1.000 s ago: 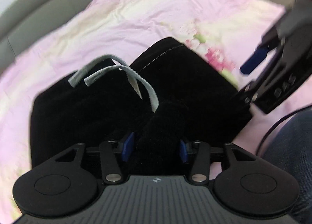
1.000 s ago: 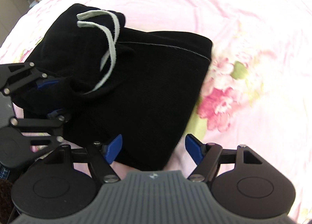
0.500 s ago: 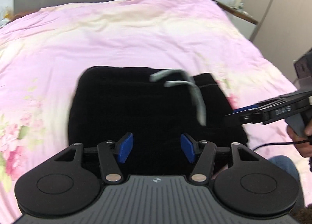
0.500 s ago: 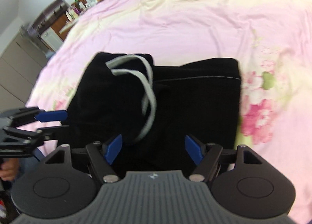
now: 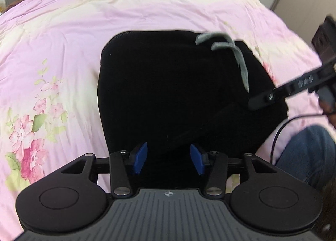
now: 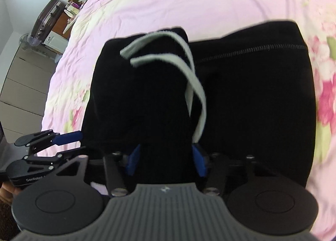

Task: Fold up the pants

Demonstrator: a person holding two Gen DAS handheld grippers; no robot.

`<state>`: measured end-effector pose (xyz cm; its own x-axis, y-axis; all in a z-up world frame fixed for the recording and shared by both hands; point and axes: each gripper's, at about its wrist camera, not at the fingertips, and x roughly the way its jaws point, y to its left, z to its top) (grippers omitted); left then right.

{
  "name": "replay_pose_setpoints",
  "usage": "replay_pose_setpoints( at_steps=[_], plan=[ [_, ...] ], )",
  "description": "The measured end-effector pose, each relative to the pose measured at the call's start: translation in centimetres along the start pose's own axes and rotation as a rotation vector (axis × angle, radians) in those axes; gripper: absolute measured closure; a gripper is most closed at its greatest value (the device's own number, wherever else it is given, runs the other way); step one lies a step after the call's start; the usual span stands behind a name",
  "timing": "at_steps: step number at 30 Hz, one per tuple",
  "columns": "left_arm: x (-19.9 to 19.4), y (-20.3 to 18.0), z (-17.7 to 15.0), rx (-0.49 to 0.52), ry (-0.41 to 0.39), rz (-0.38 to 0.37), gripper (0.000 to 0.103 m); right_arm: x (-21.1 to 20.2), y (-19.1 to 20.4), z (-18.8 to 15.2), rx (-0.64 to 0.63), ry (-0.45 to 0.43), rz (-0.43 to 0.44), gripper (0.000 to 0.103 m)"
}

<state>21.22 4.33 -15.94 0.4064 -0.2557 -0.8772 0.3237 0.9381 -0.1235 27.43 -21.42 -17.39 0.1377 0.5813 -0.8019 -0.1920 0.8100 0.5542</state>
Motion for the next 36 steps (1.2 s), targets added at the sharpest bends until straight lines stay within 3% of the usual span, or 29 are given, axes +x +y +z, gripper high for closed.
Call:
replay_pose_setpoints(
  at_steps=[1, 4, 7, 10, 12, 14, 15, 16, 18, 19, 21, 22, 23, 26, 29, 31, 36],
  plan=[
    [-0.1, -0.3, -0.3, 0.030, 0.012, 0.010, 0.047, 0.4, -0.1, -0.2, 0.003, -0.008, 0.008, 0.083],
    [-0.3, -1.3, -1.5, 0.116, 0.056, 0.027, 0.047, -0.9, -0.3, -1.2, 0.000, -0.063, 0.058, 0.093],
    [0.1, -2.4, -2.9, 0.200, 0.095, 0.092, 0.041, -2.6, -0.4, -2.5, -0.012, -0.098, 0.129, 0.095],
    [1.7, -3.5, -4.1, 0.318, 0.136, 0.240, 0.041, -3.0, 0.1, -3.7, -0.050, -0.116, 0.126, 0.095],
    [2.4, -3.9, -4.5, 0.336, 0.124, 0.271, 0.043, -2.8, -0.1, -3.7, -0.045, -0.129, 0.107, 0.095],
    [2.3, -4.1, -4.5, 0.321, 0.107, 0.273, 0.055, -2.5, -0.3, -3.6, -0.030, -0.133, 0.093, 0.095],
    [2.1, -4.3, -4.7, 0.327, 0.093, 0.276, 0.065, -2.3, -0.3, -3.5, -0.031, -0.135, 0.087, 0.095],
    [1.9, -4.7, -4.9, 0.345, 0.096, 0.269, 0.083, -2.5, -0.2, -3.7, -0.034, -0.139, 0.076, 0.095],
    [1.5, -5.9, -5.8, 0.428, 0.127, 0.255, 0.096, -3.4, -0.2, -4.0, -0.033, -0.146, 0.066, 0.095],
    [1.4, -6.3, -6.0, 0.440, 0.168, 0.209, 0.103, -3.6, -0.2, -4.1, -0.031, -0.148, 0.057, 0.095],
    [2.2, -6.5, -7.0, 0.397, 0.278, 0.067, 0.103, -3.6, -0.6, -4.2, -0.024, -0.143, 0.030, 0.095],
    [2.5, -6.7, -7.8, 0.413, 0.295, 0.093, 0.103, -3.6, -1.0, -4.4, -0.014, -0.136, 0.022, 0.095],
    [2.5, -6.6, -8.2, 0.420, 0.284, 0.133, 0.103, -3.1, -1.0, -4.4, -0.008, -0.132, 0.013, 0.095],
    [-0.7, -4.9, -7.0, 0.251, 0.127, 0.090, 0.103, -2.4, -2.1, -4.9, 0.044, -0.131, 0.029, 0.095],
    [-3.0, -3.9, -6.2, 0.239, 0.021, 0.205, 0.081, -2.2, -2.1, -5.0, 0.039, -0.148, 0.044, 0.094],
    [-3.0, -3.0, -5.1, 0.246, 0.049, 0.236, 0.055, -2.3, -1.7, -5.0, 0.015, -0.152, 0.030, 0.094],
    [-1.2, 0.3, -2.8, 0.130, 0.099, 0.106, 0.044, -2.4, -1.0, -4.9, -0.020, -0.156, 0.004, 0.093]
  ],
)
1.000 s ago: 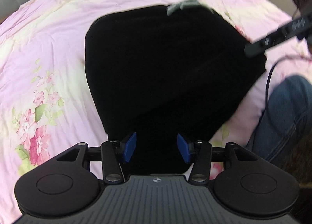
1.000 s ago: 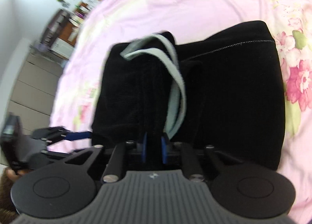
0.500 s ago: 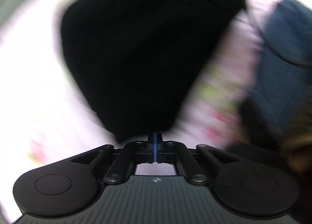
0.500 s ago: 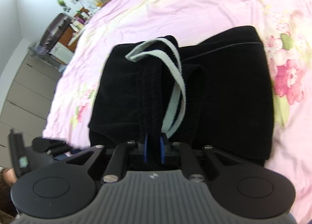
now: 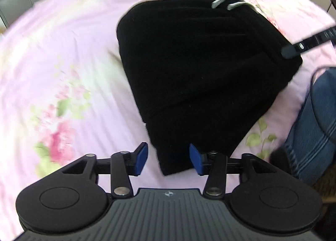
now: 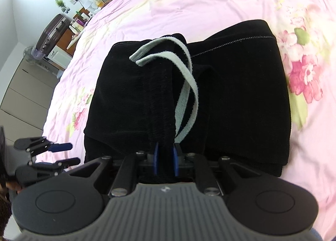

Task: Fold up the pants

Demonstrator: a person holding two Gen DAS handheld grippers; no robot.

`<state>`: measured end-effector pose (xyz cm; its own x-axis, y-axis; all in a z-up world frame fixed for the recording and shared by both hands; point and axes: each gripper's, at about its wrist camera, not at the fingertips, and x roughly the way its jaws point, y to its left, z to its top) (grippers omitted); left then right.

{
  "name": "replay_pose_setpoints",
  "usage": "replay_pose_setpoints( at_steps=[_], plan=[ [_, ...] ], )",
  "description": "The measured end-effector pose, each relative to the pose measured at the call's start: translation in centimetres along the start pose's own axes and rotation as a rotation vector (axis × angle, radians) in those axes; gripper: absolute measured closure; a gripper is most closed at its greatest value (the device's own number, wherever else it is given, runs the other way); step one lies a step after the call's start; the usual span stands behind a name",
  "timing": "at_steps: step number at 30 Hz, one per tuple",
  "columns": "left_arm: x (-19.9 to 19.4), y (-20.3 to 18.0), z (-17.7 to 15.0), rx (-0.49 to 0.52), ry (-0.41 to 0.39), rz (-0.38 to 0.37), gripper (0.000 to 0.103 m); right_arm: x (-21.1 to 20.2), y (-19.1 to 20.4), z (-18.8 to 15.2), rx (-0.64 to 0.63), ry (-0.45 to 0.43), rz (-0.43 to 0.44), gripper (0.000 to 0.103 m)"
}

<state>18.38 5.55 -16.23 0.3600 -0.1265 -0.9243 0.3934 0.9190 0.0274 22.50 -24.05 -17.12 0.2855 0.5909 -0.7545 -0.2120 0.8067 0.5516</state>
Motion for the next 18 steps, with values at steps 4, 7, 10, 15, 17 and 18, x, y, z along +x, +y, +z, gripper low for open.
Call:
replay_pose_setpoints(
  at_steps=[4, 7, 10, 15, 17, 18],
  plan=[
    [2.7, 1.3, 1.1, -0.025, 0.071, -0.068, 0.040, 0.3, -0.4, -0.2, 0.016, 0.000, 0.005, 0.093],
    [3.9, 0.4, 1.0, 0.002, 0.108, -0.068, 0.060, 0.5, -0.4, -0.2, 0.021, 0.001, 0.002, 0.092],
    [2.9, -0.7, 0.7, 0.047, 0.120, -0.010, 0.079, 0.6, -0.5, -0.2, 0.027, 0.007, -0.001, 0.092],
    [1.6, -2.6, -1.9, 0.137, 0.142, 0.000, 0.101, 0.6, -1.1, -0.2, 0.051, 0.021, -0.017, 0.092],
    [2.8, -2.5, -2.7, 0.104, 0.211, -0.083, 0.103, 0.8, -1.2, -0.2, 0.053, 0.025, -0.021, 0.092],
    [2.9, -3.1, -3.1, 0.138, 0.210, -0.073, 0.103, 0.8, -1.2, -0.3, 0.054, 0.024, -0.019, 0.092]
  ],
)
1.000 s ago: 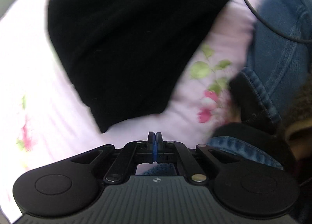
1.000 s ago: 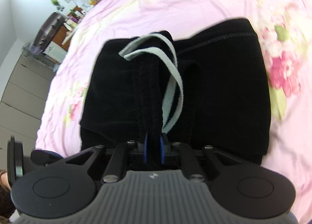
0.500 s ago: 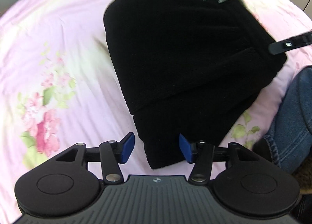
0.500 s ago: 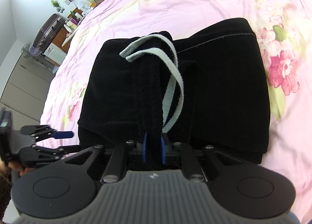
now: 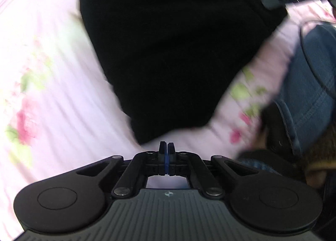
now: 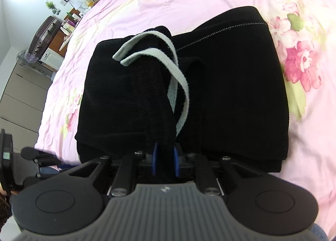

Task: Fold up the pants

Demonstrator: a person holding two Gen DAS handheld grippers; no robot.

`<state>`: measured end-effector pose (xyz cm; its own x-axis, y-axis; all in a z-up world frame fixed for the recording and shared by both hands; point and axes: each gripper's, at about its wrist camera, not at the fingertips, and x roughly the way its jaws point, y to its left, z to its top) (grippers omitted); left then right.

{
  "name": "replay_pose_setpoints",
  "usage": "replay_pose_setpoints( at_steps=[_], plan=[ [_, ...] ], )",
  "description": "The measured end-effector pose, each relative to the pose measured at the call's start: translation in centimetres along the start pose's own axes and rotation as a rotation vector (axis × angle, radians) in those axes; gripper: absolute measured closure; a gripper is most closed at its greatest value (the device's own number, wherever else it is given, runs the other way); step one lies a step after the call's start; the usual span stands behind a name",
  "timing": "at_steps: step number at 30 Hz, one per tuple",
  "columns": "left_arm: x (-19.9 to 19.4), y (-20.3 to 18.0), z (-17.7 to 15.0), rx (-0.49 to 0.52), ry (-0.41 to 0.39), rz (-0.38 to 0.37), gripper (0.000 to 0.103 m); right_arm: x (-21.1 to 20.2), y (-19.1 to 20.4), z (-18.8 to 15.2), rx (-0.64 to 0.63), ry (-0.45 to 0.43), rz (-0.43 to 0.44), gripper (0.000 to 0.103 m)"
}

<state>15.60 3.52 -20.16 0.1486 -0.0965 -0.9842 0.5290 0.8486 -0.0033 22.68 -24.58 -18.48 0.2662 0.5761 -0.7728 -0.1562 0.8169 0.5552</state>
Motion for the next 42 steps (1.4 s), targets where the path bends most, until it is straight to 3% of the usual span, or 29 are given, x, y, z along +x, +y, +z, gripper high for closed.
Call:
replay_pose_setpoints(
  at_steps=[3, 6, 8, 9, 10, 11, 15, 17, 22, 24, 27, 30, 32, 34, 39, 42],
  plan=[
    [-0.8, 0.3, -0.1, -0.047, -0.045, 0.004, 0.103, -0.3, -0.1, -0.2, 0.003, -0.001, -0.002, 0.092],
    [-3.4, 2.3, -1.1, -0.166, -0.190, -0.007, 0.102, -0.4, -0.2, -0.4, 0.013, -0.003, 0.000, 0.092],
    [-4.9, 3.6, -1.4, -0.241, -0.274, 0.023, 0.084, -0.5, 0.0, -0.3, 0.001, -0.004, -0.001, 0.092],
    [-5.1, 4.2, -1.3, -0.271, -0.292, 0.025, 0.063, -0.5, 0.2, -0.2, -0.013, -0.003, -0.006, 0.092],
    [-5.1, 4.6, -1.1, -0.294, -0.295, 0.018, 0.049, -0.5, 0.3, -0.1, -0.023, -0.001, -0.011, 0.091],
    [-4.9, 5.0, -0.8, -0.307, -0.292, 0.004, 0.047, -0.4, 0.4, 0.1, -0.028, 0.001, -0.014, 0.091],
    [-2.5, 5.9, 0.7, -0.358, -0.235, -0.058, 0.047, -0.4, 0.4, 0.2, -0.022, 0.004, -0.012, 0.091],
    [-1.4, 6.5, 1.0, -0.396, -0.210, -0.116, 0.065, -0.4, 0.5, 0.0, -0.022, 0.003, -0.013, 0.091],
    [-1.8, 4.4, 1.2, -0.311, -0.182, -0.018, 0.085, -0.3, 0.4, 0.1, -0.018, 0.009, -0.018, 0.091],
    [-1.8, 3.3, 1.1, -0.271, -0.172, 0.021, 0.088, -0.2, 0.4, 0.2, -0.017, 0.013, -0.020, 0.091],
    [-1.3, 2.8, 0.5, -0.264, -0.134, 0.010, 0.101, -0.3, 0.4, 0.2, -0.017, 0.017, -0.021, 0.091],
    [-1.2, 2.6, -0.1, -0.257, -0.102, -0.003, 0.103, -0.2, 0.3, -0.1, -0.014, 0.026, -0.019, 0.091],
    [0.0, 2.3, -0.4, -0.258, -0.028, -0.048, 0.103, -0.2, 0.1, -0.2, -0.012, 0.037, -0.017, 0.091],
    [0.6, 1.3, -0.4, -0.215, 0.010, -0.025, 0.103, -0.2, 0.0, -0.4, -0.014, 0.042, -0.020, 0.091],
    [-1.6, 2.1, -0.4, -0.255, -0.074, -0.077, 0.103, -0.7, 0.0, -0.7, -0.013, 0.035, -0.011, 0.089],
    [-3.7, 3.0, -0.2, -0.277, -0.150, -0.084, 0.102, -1.8, 0.5, -0.5, -0.037, 0.034, -0.021, 0.078]
  ],
)
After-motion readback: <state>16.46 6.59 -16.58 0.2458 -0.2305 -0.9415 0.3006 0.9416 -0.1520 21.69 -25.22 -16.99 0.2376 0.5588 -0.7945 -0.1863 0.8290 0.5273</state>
